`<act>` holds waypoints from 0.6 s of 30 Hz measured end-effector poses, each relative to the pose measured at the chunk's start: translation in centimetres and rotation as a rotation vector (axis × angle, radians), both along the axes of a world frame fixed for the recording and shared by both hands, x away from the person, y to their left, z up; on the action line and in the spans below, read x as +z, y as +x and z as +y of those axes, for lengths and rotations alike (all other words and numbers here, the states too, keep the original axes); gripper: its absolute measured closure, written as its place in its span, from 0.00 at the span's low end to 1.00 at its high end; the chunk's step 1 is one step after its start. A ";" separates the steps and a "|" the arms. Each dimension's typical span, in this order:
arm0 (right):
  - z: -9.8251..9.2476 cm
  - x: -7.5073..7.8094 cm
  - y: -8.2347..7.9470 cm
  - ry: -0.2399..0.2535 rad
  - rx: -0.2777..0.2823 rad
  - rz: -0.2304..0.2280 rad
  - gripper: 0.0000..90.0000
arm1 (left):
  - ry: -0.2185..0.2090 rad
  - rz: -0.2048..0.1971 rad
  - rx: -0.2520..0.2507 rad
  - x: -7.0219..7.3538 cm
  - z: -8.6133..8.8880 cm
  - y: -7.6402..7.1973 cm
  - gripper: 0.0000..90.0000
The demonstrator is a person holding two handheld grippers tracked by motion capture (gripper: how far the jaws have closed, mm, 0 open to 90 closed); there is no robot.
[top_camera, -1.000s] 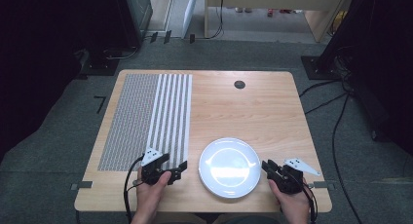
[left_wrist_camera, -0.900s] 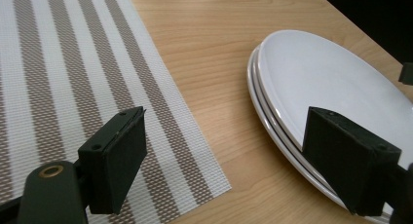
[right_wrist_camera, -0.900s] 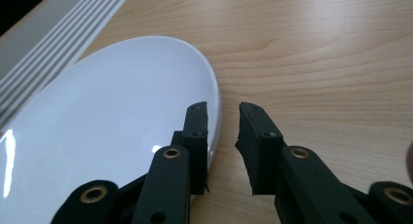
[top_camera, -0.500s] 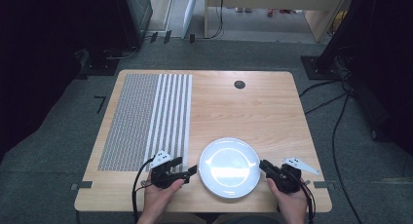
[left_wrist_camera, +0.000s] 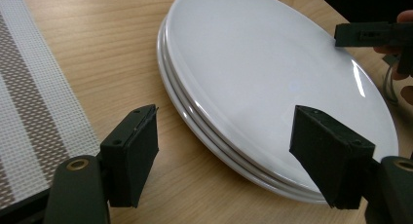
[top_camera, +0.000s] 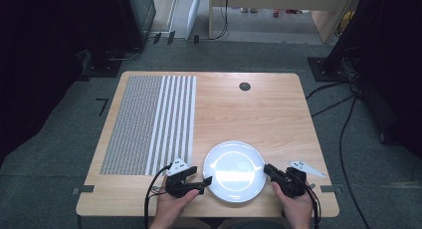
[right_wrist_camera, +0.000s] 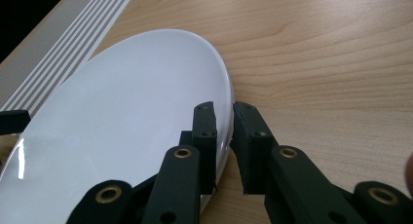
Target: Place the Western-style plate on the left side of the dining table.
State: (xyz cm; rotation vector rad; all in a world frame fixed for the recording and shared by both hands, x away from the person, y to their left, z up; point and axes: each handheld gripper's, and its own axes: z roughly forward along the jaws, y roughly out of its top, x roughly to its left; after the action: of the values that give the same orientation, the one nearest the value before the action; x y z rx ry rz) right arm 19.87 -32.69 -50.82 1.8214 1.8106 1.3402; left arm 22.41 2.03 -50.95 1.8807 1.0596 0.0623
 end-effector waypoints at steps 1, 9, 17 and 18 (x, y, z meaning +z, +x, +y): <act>0.0 0.0 0.0 0.003 0.002 0.001 0.90 | 0.000 0.001 -0.004 0.0 -0.1 0.0 0.29; -0.5 -0.3 0.2 0.085 -0.007 0.016 0.91 | 0.002 0.012 -0.035 -0.3 -0.9 -0.3 0.34; -0.5 -0.5 0.2 0.121 0.006 0.014 0.91 | -0.009 0.025 -0.032 -0.4 -0.8 -0.2 0.35; -0.4 -0.5 0.2 0.121 0.013 0.011 0.91 | -0.006 0.024 -0.031 -0.3 -0.8 -0.3 0.35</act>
State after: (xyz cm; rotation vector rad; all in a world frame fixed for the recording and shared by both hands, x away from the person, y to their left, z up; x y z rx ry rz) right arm 20.07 -33.14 -51.34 1.8830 1.7859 1.4770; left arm 22.15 1.20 -51.30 1.8963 1.0454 0.0191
